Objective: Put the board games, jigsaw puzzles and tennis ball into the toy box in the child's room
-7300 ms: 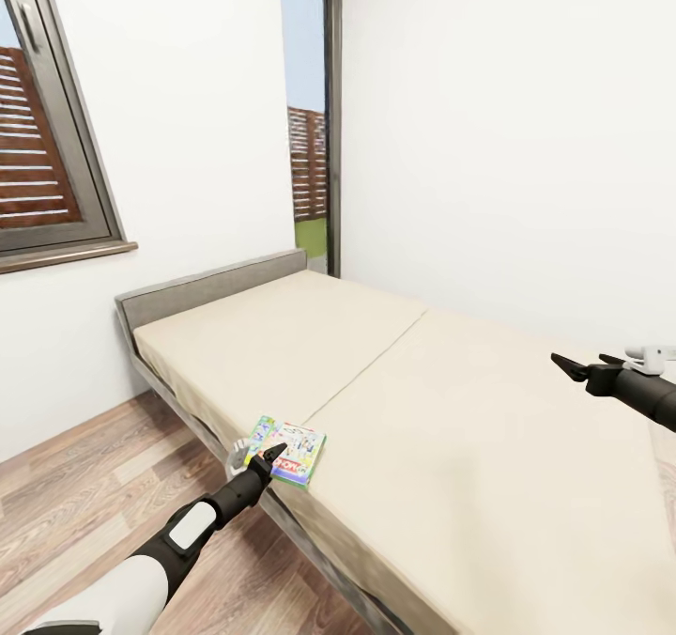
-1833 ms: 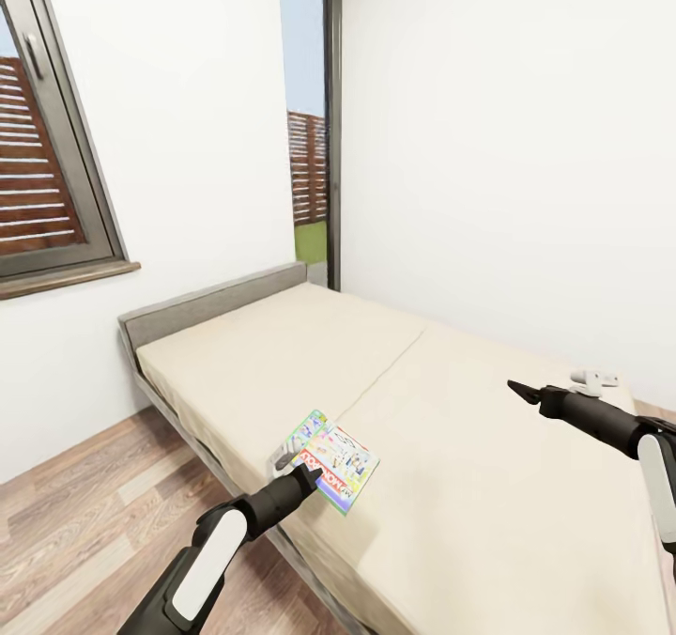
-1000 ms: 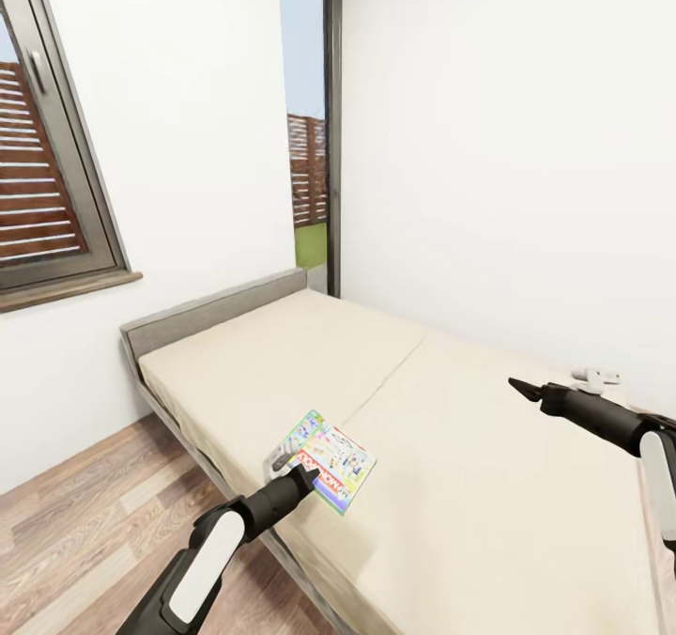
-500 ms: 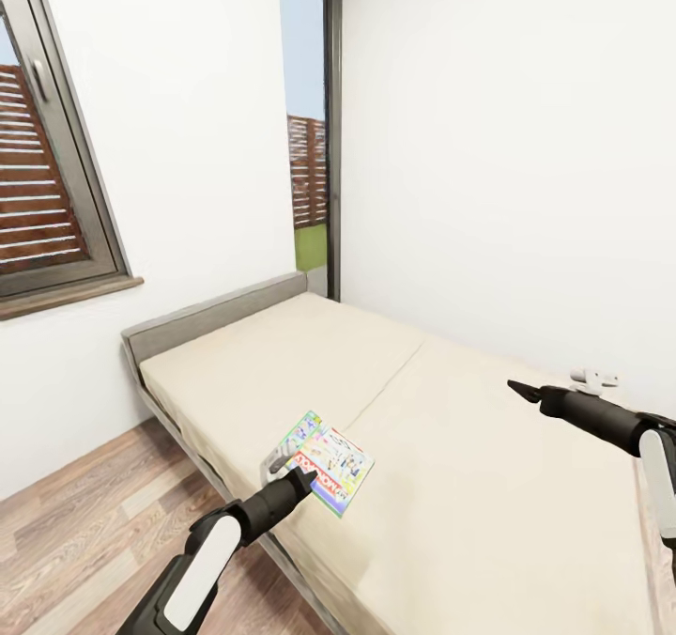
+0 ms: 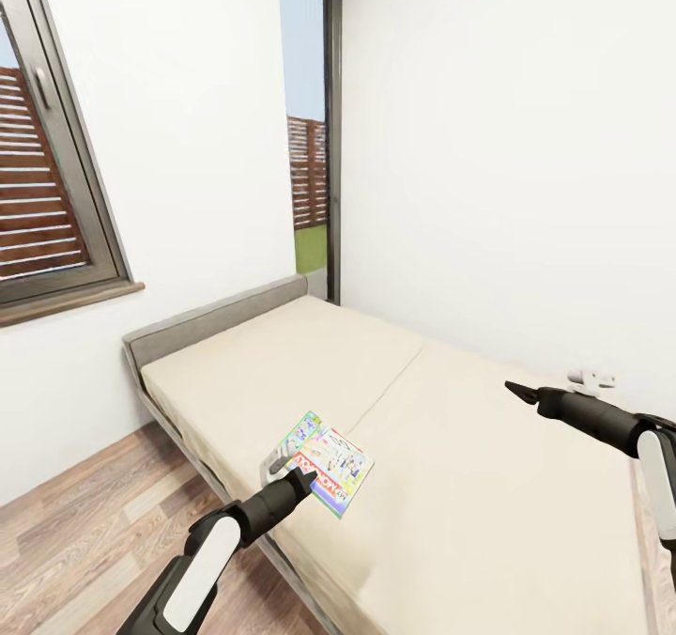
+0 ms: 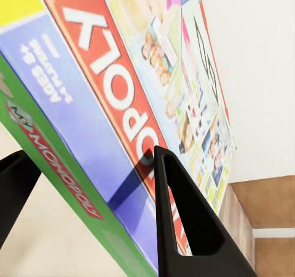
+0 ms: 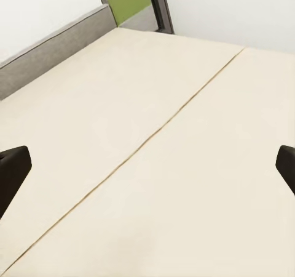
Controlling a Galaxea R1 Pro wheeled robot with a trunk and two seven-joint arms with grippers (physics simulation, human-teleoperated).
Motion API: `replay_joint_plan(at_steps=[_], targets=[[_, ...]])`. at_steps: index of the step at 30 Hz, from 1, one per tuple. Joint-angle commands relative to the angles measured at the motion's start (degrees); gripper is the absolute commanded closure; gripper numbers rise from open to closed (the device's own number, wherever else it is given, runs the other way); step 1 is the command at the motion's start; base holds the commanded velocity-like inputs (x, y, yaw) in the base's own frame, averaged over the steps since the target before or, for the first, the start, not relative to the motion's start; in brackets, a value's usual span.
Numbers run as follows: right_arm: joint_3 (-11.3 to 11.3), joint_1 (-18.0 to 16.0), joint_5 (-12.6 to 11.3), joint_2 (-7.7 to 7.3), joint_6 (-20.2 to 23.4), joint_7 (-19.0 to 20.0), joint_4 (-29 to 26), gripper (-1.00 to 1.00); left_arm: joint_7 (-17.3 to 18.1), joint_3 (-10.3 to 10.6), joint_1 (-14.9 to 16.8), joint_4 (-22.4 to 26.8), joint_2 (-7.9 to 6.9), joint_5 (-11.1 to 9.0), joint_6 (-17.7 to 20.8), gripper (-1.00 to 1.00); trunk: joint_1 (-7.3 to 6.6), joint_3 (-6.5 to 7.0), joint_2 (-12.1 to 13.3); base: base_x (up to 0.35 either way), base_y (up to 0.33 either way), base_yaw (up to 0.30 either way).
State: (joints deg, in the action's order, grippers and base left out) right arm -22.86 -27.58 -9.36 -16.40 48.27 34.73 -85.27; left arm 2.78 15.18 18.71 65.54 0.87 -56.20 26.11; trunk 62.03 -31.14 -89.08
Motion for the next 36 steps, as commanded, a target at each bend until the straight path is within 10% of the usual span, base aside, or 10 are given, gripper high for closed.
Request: replay_joint_plan(at_steps=[1,36], targets=[[-0.1,0.0,-0.3,-0.01,0.4,0.0,0.0,-1.0,0.0,-0.1,0.0,0.0,0.01,-0.1,0.3,1.0,-0.23,0.12,0.4,0.0,0.0,0.0],[0.1,0.4,-0.3,0.05,1.0,0.1,-2.4,-1.0,0.0,-0.1,0.0,0.0,0.01,0.1,0.3,1.0,-7.92,6.74,14.4,0.0,0.0,-0.01]])
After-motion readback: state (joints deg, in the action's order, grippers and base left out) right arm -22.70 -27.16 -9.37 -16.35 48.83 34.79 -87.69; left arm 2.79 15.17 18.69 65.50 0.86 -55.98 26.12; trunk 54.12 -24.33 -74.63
